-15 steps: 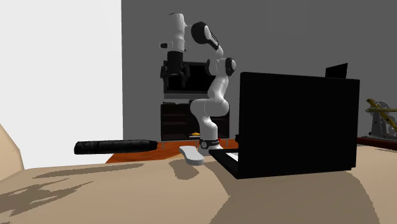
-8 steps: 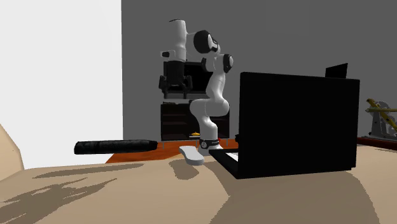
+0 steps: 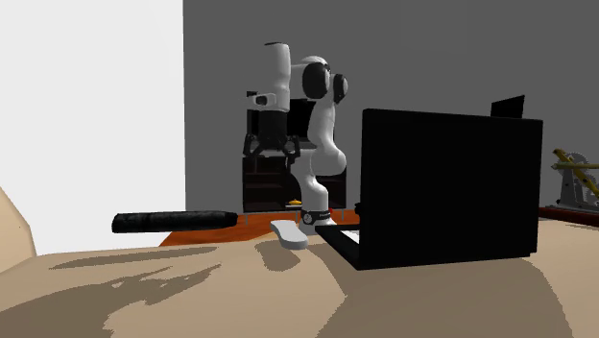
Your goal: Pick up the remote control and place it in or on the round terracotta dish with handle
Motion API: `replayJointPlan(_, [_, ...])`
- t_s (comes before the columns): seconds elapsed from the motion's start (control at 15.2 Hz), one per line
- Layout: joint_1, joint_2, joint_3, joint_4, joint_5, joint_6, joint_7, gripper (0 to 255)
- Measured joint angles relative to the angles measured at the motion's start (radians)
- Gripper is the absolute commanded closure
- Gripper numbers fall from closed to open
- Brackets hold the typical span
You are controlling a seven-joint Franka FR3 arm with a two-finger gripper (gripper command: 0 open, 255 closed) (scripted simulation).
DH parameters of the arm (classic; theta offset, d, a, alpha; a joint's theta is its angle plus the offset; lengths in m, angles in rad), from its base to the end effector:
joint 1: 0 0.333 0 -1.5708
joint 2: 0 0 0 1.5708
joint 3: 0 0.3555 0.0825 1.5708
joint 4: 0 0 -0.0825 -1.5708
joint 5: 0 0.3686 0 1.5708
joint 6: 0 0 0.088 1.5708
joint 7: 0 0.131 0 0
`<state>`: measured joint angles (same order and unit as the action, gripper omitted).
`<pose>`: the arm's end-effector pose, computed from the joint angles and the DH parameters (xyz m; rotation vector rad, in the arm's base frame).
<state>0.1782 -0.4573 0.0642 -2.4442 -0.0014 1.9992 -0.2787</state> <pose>0.3659 0.0922 0.4846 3.0090 0.7928 0.0169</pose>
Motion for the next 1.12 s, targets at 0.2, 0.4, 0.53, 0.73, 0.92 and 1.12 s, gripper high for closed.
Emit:
replayJointPlan(0.2, [0.024,0.103,0.020,0.000,-0.001,0.106,-0.026,0])
replayJointPlan(0.4, [0.048,0.187,0.043,0.015,-0.005,0.178,-0.048,0])
replayJointPlan(0.53, [0.066,0.246,0.062,0.025,-0.009,0.229,-0.056,0])
replayJointPlan(0.73, [0.080,0.315,0.078,0.042,-0.019,0.284,-0.067,0])
replayJointPlan(0.92, [0.082,0.346,0.082,0.030,-0.025,0.328,-0.063,0])
replayJointPlan(1.12, [0.081,0.378,0.082,0.013,-0.033,0.375,-0.058,0])
